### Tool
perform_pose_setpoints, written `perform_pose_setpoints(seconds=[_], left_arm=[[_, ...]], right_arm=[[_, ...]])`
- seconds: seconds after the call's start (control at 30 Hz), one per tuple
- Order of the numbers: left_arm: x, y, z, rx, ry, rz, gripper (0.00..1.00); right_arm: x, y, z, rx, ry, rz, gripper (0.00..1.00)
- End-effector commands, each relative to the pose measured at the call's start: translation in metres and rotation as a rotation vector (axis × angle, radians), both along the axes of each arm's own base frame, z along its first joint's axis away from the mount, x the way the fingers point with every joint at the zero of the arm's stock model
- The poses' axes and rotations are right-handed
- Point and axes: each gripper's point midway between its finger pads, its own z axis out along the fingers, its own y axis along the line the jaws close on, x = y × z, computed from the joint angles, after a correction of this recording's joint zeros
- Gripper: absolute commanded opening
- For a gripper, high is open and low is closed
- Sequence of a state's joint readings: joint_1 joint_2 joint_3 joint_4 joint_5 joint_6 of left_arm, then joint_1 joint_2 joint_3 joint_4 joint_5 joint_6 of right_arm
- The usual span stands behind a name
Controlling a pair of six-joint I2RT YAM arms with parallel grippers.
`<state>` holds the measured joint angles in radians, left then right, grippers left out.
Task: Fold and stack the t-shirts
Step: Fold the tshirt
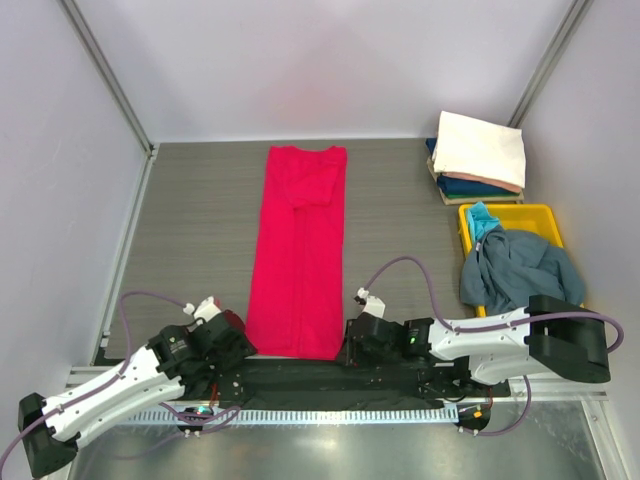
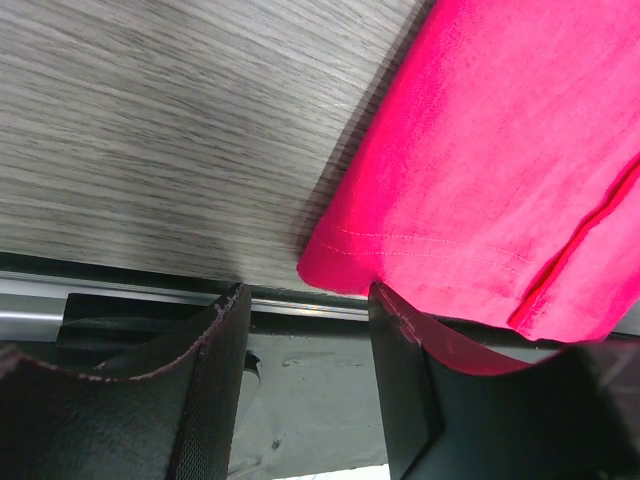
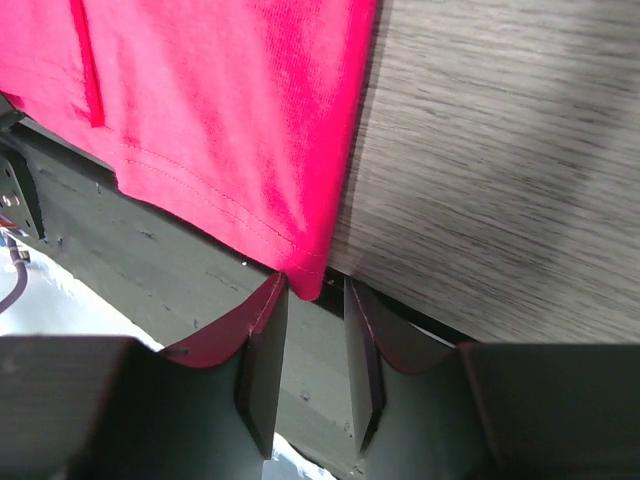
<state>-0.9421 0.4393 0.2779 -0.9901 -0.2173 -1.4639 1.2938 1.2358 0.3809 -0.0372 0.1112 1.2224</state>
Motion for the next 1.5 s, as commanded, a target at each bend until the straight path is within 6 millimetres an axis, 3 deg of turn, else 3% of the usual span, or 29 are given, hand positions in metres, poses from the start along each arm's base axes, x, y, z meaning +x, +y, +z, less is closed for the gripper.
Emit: perform_pose_setpoints(seconds=[0.0,0.2,0.27,0.3,0.4,0.57,1.07,1.13,1.23,1.27,1.3,1.47], left_arm=[[0.021,0.000,0.005,-0.001,-0.093,0.061,0.51],[0.037,-0.002,0.039,-0.042,-0.212,0.060,0.53],[0.036,-0.004,0.045,-0.056,-0.219,0.045,0.58],[0.036,-0.007,0.049,-0.072,-0.220,0.035,0.67],[0.032,-0.010,0.054,-0.087,-0.207,0.009,0.73],[0.036,-0.006,0.046,-0.053,-0.215,0.028,0.73],[0.035,-0.005,0.006,-0.018,-0.181,0.042,0.51],[0.036,-0.006,0.001,-0.026,-0.182,0.044,0.42],[0.039,-0.021,0.002,-0.096,-0.206,0.018,0.20],[0.039,-0.026,0.002,-0.114,-0.208,0.000,0.08],[0.035,-0.033,0.002,-0.145,-0.189,-0.022,0.03],[0.031,-0.048,0.017,-0.198,-0.167,-0.075,0.00]], right_arm=[[0.009,-0.005,-0.006,-0.016,-0.030,-0.049,0.35],[0.011,-0.005,-0.002,-0.003,-0.041,-0.057,0.31],[0.013,-0.004,0.000,0.000,-0.050,-0.060,0.28],[0.012,-0.004,0.000,-0.004,-0.052,-0.057,0.24],[0.012,-0.002,-0.001,-0.009,-0.053,-0.044,0.12],[0.014,-0.001,-0.004,-0.013,-0.059,-0.047,0.01],[0.017,-0.016,0.000,-0.018,-0.087,-0.071,0.01],[0.017,-0.017,0.000,-0.017,-0.088,-0.077,0.01],[0.017,-0.017,0.001,-0.015,-0.090,-0.077,0.01],[0.017,-0.018,0.001,-0.016,-0.090,-0.078,0.01],[0.017,-0.018,0.002,-0.014,-0.092,-0.079,0.01],[0.019,-0.028,0.013,-0.021,-0.106,-0.100,0.01]])
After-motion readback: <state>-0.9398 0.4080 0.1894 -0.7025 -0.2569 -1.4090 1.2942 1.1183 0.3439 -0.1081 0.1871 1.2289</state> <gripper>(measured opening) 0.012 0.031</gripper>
